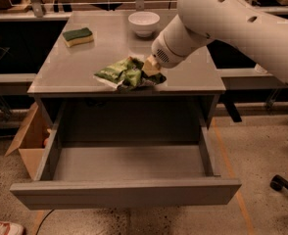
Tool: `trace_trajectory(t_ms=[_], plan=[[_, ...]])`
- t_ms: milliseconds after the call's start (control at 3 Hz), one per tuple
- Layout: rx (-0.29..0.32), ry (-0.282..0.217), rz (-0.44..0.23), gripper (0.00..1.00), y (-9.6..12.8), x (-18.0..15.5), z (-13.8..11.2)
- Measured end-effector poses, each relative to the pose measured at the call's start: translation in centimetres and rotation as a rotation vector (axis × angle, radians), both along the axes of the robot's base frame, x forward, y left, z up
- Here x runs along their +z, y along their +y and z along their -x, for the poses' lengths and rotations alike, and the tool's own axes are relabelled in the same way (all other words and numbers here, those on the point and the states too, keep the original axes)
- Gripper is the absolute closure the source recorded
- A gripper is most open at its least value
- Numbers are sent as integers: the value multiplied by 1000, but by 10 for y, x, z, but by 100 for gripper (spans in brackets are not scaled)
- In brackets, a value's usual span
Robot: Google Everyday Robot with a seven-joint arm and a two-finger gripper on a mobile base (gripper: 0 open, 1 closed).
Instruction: Place green jalapeno chip bag into top drawer
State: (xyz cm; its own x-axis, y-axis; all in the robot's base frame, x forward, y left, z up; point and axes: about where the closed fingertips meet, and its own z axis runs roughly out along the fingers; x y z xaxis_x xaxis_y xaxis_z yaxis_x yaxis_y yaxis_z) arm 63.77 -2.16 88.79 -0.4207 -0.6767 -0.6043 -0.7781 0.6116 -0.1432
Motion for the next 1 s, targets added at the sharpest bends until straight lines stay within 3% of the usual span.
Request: trace_trajectory(t_ms=[333, 667, 1000], plan=[[-10, -17, 0, 100, -4, 1, 19], [-51, -48, 7, 100, -19, 1, 69], [-70, -31, 35, 100, -25, -14, 104]])
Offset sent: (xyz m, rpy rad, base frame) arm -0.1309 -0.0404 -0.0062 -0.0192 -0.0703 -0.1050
